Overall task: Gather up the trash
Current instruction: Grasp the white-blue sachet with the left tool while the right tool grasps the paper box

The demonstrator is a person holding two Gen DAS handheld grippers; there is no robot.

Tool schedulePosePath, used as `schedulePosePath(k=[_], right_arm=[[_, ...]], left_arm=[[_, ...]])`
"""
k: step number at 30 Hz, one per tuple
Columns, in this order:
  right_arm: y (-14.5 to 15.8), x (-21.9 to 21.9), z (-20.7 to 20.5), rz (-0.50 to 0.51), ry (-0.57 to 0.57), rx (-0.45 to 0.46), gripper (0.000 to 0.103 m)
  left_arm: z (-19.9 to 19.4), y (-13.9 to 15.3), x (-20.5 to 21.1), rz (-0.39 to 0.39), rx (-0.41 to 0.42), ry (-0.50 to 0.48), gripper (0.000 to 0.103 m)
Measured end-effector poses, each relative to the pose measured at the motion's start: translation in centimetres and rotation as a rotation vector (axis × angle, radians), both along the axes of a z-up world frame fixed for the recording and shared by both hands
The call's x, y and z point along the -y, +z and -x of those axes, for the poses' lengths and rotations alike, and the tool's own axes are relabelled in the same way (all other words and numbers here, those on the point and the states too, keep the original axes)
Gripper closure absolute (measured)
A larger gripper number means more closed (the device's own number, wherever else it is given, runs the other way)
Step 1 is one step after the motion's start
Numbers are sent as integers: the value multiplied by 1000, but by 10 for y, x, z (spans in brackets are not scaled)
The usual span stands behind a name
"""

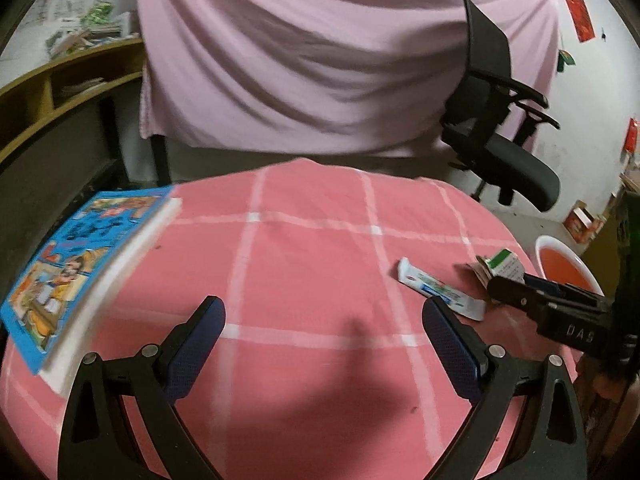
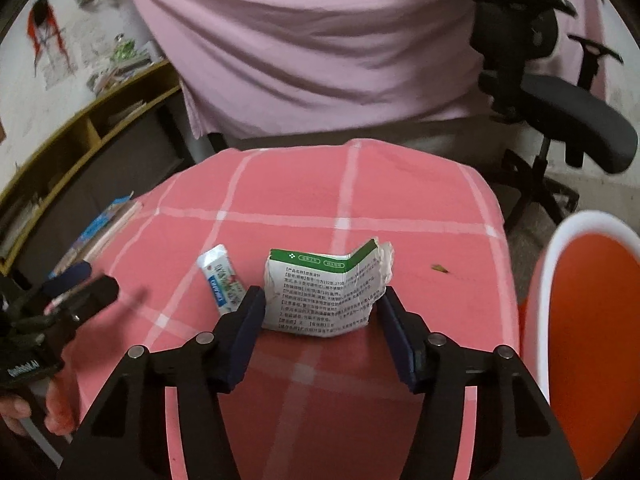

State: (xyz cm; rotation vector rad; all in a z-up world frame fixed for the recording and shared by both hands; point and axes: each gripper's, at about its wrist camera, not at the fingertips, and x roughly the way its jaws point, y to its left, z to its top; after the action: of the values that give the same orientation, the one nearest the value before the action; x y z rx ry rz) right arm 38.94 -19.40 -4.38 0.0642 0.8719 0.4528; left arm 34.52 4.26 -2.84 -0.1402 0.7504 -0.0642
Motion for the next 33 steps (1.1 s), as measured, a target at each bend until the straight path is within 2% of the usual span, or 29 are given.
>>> schedulePosePath(k=[7, 10, 11, 13, 18, 20, 22, 24, 25, 29, 33], right_arm=[[6, 18, 2, 2, -21, 14, 48], [6, 28, 3, 22, -27, 25, 48], [6, 31, 3, 29, -29, 29, 48], [5, 37, 5, 38, -36, 38, 48], [6, 48, 9, 16, -33, 73, 48], [4, 47, 9, 28, -25, 78, 48], [1, 45, 9, 43, -17, 76, 48], [0, 46, 9, 45, -16, 75, 48], [0, 46, 9, 42, -17, 77, 48], [-1, 51, 10, 28, -28, 77, 48], [-2, 53, 12, 20, -32, 76, 48]], left_arm=[[-16, -5, 26, 7, -51, -109, 26], [-26, -6, 37, 32, -75, -147, 36], [-30, -7, 41, 49, -86, -153, 37], [-39, -9, 47, 69, -108, -144, 37], [-55, -8, 63, 41, -133, -111, 37], [-60, -9, 67, 19, -140, -97, 47], [-63, -12, 75, -40, -148, -85, 50], [-63, -14, 79, -63, -144, -93, 57], [-63, -14, 78, -67, -143, -88, 63], [-58, -16, 71, -39, -137, -70, 76], [-52, -14, 69, -5, -127, -74, 82]])
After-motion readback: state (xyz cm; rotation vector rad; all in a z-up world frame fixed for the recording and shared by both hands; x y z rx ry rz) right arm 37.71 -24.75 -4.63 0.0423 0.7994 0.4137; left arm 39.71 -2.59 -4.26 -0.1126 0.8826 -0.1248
